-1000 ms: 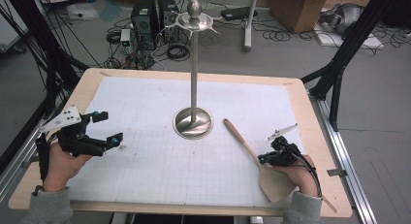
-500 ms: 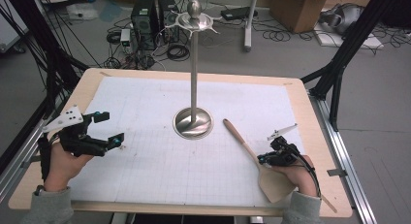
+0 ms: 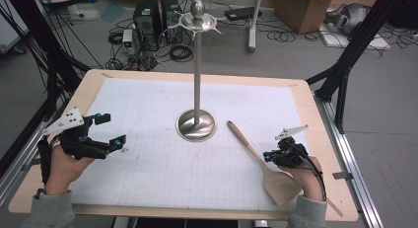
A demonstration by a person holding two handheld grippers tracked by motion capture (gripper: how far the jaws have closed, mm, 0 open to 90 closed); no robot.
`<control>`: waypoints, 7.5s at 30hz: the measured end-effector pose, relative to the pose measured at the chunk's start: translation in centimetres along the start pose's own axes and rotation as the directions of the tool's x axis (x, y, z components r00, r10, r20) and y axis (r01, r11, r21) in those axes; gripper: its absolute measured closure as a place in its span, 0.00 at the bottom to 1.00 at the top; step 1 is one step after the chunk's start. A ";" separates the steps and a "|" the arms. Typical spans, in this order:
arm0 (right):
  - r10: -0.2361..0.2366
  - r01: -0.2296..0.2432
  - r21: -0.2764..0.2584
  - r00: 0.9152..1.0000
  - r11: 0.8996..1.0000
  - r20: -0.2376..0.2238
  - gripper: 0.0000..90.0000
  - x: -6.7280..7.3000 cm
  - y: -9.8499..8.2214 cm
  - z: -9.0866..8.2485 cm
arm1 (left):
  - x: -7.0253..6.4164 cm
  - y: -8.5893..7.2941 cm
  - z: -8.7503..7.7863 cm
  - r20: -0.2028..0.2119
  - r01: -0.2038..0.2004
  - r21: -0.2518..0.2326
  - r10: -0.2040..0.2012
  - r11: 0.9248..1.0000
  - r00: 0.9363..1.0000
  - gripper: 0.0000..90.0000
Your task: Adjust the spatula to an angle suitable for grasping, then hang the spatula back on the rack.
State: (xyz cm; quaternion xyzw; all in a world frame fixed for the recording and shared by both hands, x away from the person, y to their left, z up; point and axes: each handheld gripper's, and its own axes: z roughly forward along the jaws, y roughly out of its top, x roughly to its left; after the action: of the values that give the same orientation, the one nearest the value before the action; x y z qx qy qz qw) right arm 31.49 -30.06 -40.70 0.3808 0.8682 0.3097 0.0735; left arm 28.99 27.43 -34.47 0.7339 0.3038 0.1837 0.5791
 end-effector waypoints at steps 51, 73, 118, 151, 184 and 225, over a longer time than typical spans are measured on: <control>0.055 0.008 -0.336 0.983 0.942 0.177 0.34 2.1 2.5 -4.0 | 0.4 -0.5 -1.9 -0.035 0.015 -0.011 -0.016 1.000 0.999 0.02; 0.034 0.019 -0.275 0.982 0.961 0.184 0.34 3.0 3.4 -2.5 | 0.6 -0.4 -1.7 -0.038 0.018 -0.010 -0.019 1.000 0.999 0.02; 0.087 -0.074 -0.086 0.984 0.994 0.154 0.34 2.3 1.2 1.7 | 0.8 -0.1 0.3 0.005 0.024 0.002 -0.024 1.000 1.000 0.02; 0.109 -0.110 -0.001 0.986 0.994 0.126 0.58 2.1 0.7 3.3 | 0.9 -0.2 0.4 0.005 0.026 0.005 -0.026 1.000 1.000 0.02; 0.102 -0.106 0.025 0.987 0.994 0.121 0.83 2.4 0.4 3.1 | 0.9 -0.3 0.5 -0.004 0.027 0.007 -0.027 1.000 1.000 0.02; 0.039 -0.033 -0.071 0.995 0.997 0.097 0.87 2.6 0.4 0.7 | 1.0 -0.4 0.6 -0.010 0.029 0.015 -0.029 0.999 1.000 0.02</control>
State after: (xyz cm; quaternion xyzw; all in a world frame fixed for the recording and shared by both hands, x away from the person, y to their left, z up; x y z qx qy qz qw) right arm 30.15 -27.68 -40.79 0.4084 0.8452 0.3219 0.1237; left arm 30.02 27.70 -35.05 0.7328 0.3187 0.1765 0.5747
